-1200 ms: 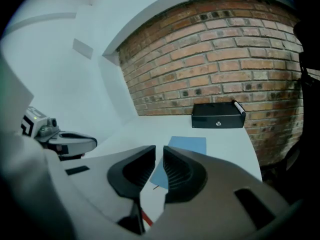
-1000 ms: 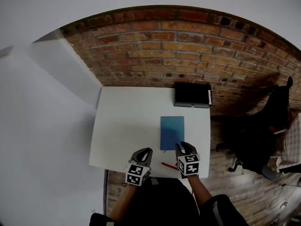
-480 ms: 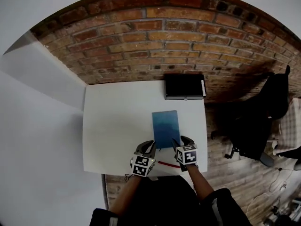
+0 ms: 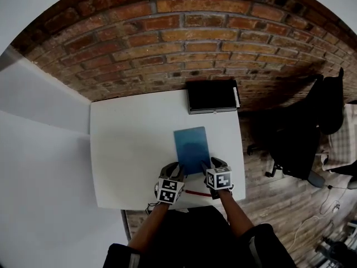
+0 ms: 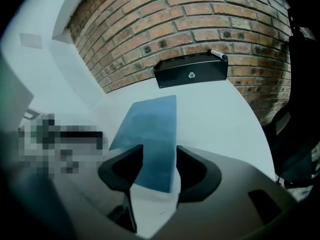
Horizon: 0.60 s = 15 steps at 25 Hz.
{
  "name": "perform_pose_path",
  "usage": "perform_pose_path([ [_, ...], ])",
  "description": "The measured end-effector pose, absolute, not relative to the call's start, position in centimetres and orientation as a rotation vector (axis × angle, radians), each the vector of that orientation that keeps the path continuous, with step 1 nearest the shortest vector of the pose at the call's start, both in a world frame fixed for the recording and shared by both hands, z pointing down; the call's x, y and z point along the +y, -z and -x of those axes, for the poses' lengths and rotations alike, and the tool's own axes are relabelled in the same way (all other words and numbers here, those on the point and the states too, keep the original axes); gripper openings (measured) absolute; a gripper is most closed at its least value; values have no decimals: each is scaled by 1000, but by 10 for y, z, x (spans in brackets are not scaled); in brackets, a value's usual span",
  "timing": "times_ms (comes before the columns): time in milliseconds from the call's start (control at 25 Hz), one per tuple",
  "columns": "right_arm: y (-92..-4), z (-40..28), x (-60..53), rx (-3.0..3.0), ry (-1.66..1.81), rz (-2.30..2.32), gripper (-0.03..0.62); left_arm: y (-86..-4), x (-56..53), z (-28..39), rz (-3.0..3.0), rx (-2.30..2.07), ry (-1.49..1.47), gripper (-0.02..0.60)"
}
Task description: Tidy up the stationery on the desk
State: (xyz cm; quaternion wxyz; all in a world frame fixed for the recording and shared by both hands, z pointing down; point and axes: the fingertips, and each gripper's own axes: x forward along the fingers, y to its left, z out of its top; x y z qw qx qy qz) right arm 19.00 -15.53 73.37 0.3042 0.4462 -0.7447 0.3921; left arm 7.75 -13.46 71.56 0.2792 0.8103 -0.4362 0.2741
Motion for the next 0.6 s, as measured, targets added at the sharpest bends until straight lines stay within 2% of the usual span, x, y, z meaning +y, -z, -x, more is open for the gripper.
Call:
perform_pose_path([
  [120, -735, -192, -155, -1965, -1044, -1186, 198, -718, -137, -80, -2154, -1173, -724, 142],
  [240, -739, -194, -155, -1966, -1053, -1184, 198, -726, -137, -84, -2097, -1158, -689, 269],
  [600, -747, -191, -149, -1961, -1106, -1141, 198, -744, -123, -98, -2016, -1032, -698, 285],
])
